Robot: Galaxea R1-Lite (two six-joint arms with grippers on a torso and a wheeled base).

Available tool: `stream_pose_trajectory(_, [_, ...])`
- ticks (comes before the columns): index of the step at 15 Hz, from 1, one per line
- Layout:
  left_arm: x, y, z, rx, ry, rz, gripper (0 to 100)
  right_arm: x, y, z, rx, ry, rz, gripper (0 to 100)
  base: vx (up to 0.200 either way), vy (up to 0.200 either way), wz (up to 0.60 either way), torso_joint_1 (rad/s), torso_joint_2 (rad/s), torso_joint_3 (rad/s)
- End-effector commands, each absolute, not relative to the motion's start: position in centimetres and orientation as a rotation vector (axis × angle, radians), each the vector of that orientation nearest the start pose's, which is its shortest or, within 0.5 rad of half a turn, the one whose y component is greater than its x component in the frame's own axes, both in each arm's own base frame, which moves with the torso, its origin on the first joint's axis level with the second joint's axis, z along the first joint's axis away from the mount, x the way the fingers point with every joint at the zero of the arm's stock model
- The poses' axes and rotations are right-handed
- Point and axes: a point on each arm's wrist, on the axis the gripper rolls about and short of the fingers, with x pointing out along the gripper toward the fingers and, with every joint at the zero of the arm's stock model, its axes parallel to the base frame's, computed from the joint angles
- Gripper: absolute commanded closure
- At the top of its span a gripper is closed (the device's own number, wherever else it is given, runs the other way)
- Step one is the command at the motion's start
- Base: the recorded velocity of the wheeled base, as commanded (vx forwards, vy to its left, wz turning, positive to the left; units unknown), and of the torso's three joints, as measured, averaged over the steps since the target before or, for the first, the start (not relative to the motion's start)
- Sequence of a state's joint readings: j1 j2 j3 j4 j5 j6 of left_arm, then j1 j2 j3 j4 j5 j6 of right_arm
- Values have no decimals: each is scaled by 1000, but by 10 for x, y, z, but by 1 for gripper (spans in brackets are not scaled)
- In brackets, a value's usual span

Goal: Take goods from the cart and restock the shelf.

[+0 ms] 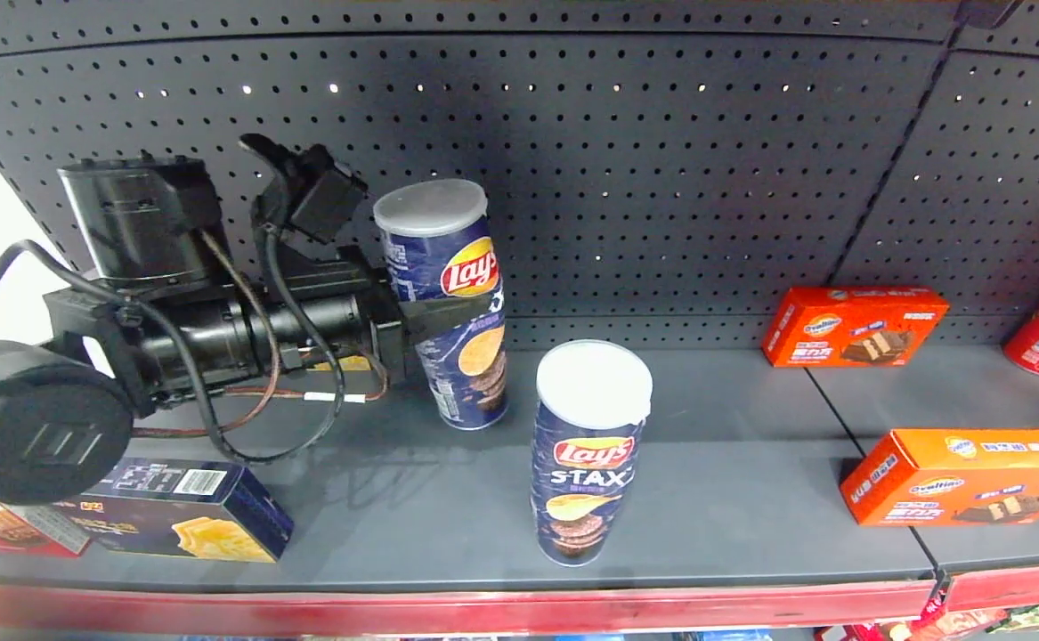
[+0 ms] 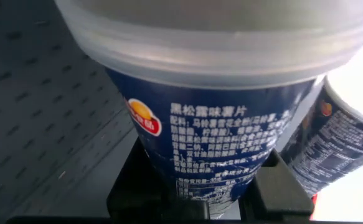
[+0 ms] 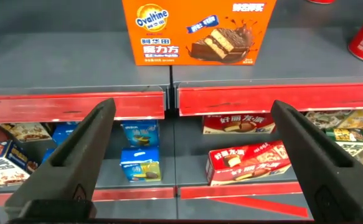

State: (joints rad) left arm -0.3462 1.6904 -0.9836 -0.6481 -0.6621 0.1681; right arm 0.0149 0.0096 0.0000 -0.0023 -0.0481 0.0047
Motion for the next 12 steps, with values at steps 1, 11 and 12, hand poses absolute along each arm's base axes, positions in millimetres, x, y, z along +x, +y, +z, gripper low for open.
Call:
stream_pose_trajectory(1, [326, -127, 216, 132, 26, -1041, 100, -22, -1, 76, 4, 11, -32, 0, 0, 0, 0, 0, 0, 0])
stream_pose_trajectory(11, [374, -164, 205, 128, 37, -1128, 100, -22, -1, 76, 4, 11, -32, 0, 0, 0, 0, 0, 0, 0])
stream_pose_trajectory(12, [375, -167, 203, 128, 37, -1134, 100, -22, -1, 76, 4, 11, -32, 0, 0, 0, 0, 0, 0, 0])
